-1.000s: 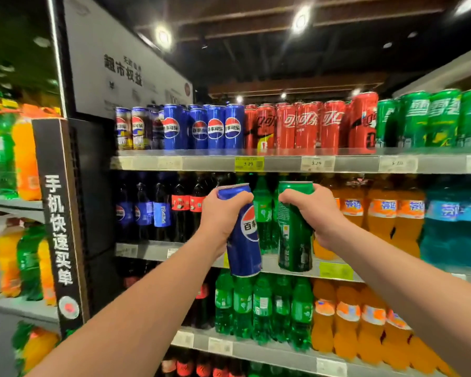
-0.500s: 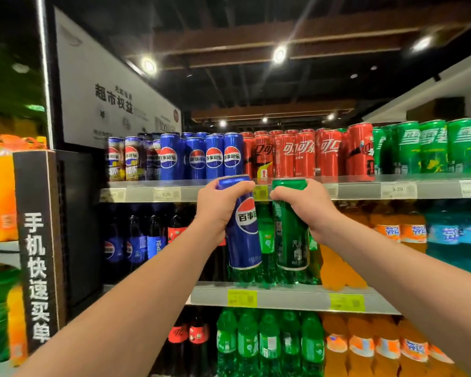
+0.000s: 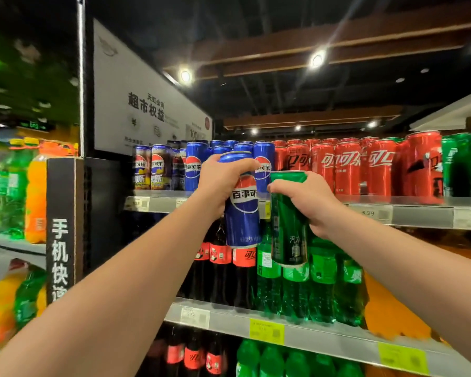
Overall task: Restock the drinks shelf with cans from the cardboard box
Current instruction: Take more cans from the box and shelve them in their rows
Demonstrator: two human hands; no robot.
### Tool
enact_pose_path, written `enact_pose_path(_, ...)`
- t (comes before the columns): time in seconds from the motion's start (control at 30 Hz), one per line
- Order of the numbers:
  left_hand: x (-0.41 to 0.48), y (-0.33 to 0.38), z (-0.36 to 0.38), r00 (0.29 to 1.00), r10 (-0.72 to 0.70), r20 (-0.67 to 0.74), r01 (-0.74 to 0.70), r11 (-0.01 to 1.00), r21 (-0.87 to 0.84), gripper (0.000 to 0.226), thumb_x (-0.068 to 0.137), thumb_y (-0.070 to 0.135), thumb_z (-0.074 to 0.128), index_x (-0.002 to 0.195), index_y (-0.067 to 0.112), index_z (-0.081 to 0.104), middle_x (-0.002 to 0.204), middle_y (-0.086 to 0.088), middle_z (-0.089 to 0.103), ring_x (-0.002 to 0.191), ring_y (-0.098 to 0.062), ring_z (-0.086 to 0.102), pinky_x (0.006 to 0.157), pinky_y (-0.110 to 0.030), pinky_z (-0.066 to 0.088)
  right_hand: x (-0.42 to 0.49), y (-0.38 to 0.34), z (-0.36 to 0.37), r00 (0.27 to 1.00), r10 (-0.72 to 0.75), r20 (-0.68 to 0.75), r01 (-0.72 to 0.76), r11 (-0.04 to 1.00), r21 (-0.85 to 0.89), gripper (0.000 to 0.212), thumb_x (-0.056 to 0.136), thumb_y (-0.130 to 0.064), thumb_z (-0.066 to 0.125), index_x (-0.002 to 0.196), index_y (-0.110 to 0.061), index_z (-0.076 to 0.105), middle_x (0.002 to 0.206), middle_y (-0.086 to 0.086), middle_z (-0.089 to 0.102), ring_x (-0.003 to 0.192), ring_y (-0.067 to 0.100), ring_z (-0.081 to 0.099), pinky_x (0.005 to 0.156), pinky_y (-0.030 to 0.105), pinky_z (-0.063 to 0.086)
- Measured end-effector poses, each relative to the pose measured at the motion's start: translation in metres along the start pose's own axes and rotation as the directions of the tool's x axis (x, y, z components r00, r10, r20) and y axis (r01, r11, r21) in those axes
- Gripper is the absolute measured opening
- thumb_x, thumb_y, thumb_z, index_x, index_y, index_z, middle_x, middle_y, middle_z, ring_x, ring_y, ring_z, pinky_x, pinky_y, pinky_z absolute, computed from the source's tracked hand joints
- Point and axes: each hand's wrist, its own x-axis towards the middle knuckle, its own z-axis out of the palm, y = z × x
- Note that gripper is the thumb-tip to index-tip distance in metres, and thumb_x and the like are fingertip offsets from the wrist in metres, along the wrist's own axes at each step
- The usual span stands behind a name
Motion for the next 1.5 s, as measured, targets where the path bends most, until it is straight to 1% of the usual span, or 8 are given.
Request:
enact_pose_path(0.1, 0.010, 0.006, -0.007, 0.997, 0.055, -0.051, -0.053, 0.998, 0.024, 0.034, 0.061, 0.014, 0.084, 0.088, 0.011, 0.065, 0.071, -0.003, 0.074, 0.061, -0.018, 0.071, 0.054, -0.028, 0.055, 0.013, -0.006, 0.012, 1.000, -0.020, 0.023, 0.020, 1.000, 0.007, 0.011, 0.074, -0.011, 0.073, 0.084, -0.013, 0.071, 0.076, 0.007, 0.074, 0.066, 0.021, 0.071, 0.062, 0.036, 0.059)
enact_pose_path(0.3, 0.046, 0.017, -0.025, 0.965, 0.125, -0.229, -0.101, 0.988, 0.115, 0.038, 0.068, 0.025, 0.074, 0.101, 0.017, 0.059, 0.085, -0.005, 0.069, 0.065, -0.015, 0.068, 0.053, -0.027, 0.055, 0.040, -0.019, 0.037, 0.997, -0.039, 0.061, 0.036, 0.998, 0.049, 0.008, 0.072, -0.008, 0.071, 0.077, -0.010, 0.066, 0.062, 0.005, 0.067, 0.053, 0.018, 0.066, 0.046, 0.025, 0.053)
enact_pose_path(0.4, 0.069, 0.021, -0.032, 0.961, 0.148, -0.235, -0.109, 0.979, 0.169, 0.055, 0.063, 0.032, 0.079, 0.111, 0.018, 0.054, 0.093, -0.004, 0.068, 0.075, -0.017, 0.070, 0.063, -0.034, 0.060, 0.055, -0.017, 0.048, 0.997, -0.037, 0.062, 0.032, 0.996, 0.078, 0.008, 0.071, -0.010, 0.075, 0.076, -0.011, 0.068, 0.064, 0.005, 0.069, 0.054, 0.017, 0.066, 0.048, 0.026, 0.054)
enact_pose_path(0.53, 0.103, 0.028, -0.035, 0.948, 0.228, -0.223, -0.165, 0.949, 0.268, 0.050, 0.058, 0.036, 0.085, 0.095, 0.026, 0.052, 0.090, 0.001, 0.064, 0.075, -0.013, 0.067, 0.063, -0.031, 0.059, 0.074, -0.009, 0.055, 0.998, -0.016, 0.054, 0.014, 0.999, 0.049, 0.014, 0.071, -0.013, 0.077, 0.083, -0.012, 0.070, 0.065, 0.001, 0.072, 0.055, 0.014, 0.069, 0.047, 0.024, 0.052)
enact_pose_path(0.7, 0.142, 0.026, -0.035, 0.929, 0.331, -0.167, -0.255, 0.897, 0.361, 0.045, 0.068, 0.033, 0.078, 0.106, 0.026, 0.057, 0.094, 0.004, 0.060, 0.080, -0.013, 0.063, 0.063, -0.024, 0.055, 0.092, 0.004, 0.053, 1.000, -0.012, 0.017, 0.011, 0.997, 0.077, 0.009, 0.072, -0.013, 0.074, 0.077, -0.014, 0.068, 0.075, 0.009, 0.069, 0.067, 0.022, 0.067, 0.063, 0.035, 0.056)
enact_pose_path(0.87, 0.162, 0.017, -0.033, 0.898, 0.429, -0.094, -0.339, 0.813, 0.473, 0.032, 0.073, 0.037, 0.075, 0.100, 0.028, 0.059, 0.084, 0.013, 0.057, 0.079, -0.007, 0.059, 0.063, -0.020, 0.049, 0.097, 0.013, 0.052, 0.999, -0.032, -0.017, 0.033, 0.997, 0.065, 0.011, 0.072, -0.013, 0.075, 0.076, -0.018, 0.067, 0.069, 0.002, 0.071, 0.060, 0.015, 0.067, 0.057, 0.028, 0.051)
enact_pose_path(1.03, 0.183, 0.003, -0.030, 0.866, 0.498, 0.047, -0.408, 0.647, 0.644, 0.027, 0.079, 0.037, 0.072, 0.102, 0.024, 0.063, 0.090, 0.009, 0.057, 0.089, -0.012, 0.058, 0.074, -0.029, 0.051, 0.099, 0.018, 0.053, 0.999, -0.036, -0.019, 0.036, 0.999, 0.017, 0.008, 0.074, -0.015, 0.073, 0.078, -0.015, 0.065, 0.068, 0.000, 0.066, 0.064, 0.016, 0.063, 0.060, 0.030, 0.047)
enact_pose_path(1.5, 0.199, -0.024, -0.034, 0.891, 0.423, 0.167, -0.392, 0.531, 0.751, 0.018, 0.084, 0.038, 0.067, 0.091, 0.023, 0.059, 0.082, 0.006, 0.056, 0.065, -0.005, 0.053, 0.047, -0.016, 0.037, 0.107, 0.022, 0.066, 1.000, -0.028, -0.013, 0.028, 1.000, 0.002, 0.009, 0.075, -0.018, 0.072, 0.082, -0.017, 0.066, 0.072, 0.000, 0.067, 0.066, 0.014, 0.065, 0.058, 0.027, 0.046)
